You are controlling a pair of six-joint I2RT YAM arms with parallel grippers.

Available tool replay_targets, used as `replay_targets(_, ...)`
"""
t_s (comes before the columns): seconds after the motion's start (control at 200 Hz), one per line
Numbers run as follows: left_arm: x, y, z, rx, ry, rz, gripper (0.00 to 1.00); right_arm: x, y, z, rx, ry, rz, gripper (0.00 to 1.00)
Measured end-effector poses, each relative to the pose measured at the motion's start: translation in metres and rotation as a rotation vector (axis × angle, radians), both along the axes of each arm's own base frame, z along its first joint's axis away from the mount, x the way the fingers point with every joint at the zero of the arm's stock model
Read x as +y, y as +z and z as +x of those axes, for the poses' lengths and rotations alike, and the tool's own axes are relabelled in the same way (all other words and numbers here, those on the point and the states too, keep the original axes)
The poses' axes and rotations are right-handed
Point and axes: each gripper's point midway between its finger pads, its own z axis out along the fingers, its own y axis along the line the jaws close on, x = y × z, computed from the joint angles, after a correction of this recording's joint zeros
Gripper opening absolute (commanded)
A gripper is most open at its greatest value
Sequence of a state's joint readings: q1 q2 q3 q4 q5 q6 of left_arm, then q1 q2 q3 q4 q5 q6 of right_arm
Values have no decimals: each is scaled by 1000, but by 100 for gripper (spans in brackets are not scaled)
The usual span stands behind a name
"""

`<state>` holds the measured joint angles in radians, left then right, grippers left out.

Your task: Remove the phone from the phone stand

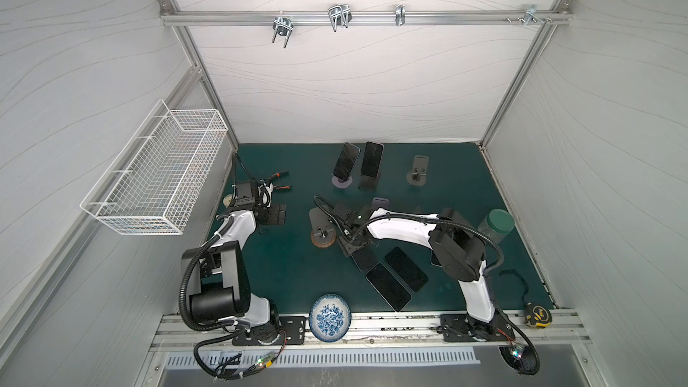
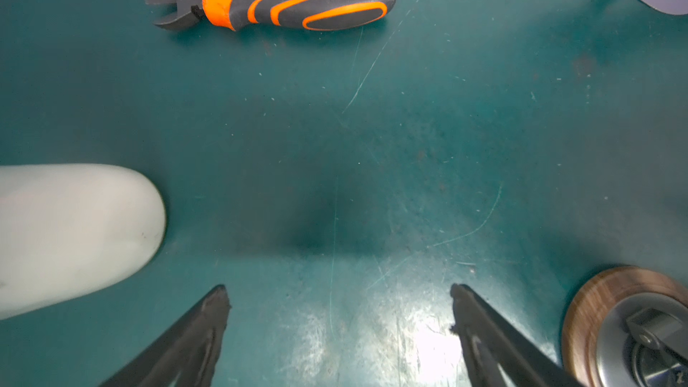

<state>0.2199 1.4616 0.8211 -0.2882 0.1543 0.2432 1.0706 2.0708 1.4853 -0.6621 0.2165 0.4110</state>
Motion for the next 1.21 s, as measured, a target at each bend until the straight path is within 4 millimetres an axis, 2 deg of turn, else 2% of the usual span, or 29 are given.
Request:
replay_targets(0.755, 0, 0, 0, -1, 0, 0, 95, 0, -2, 0, 35, -4, -19, 77)
replay_targets(1.206, 0, 0, 0, -1, 0, 0, 95, -1, -4, 0, 37, -10, -11, 79)
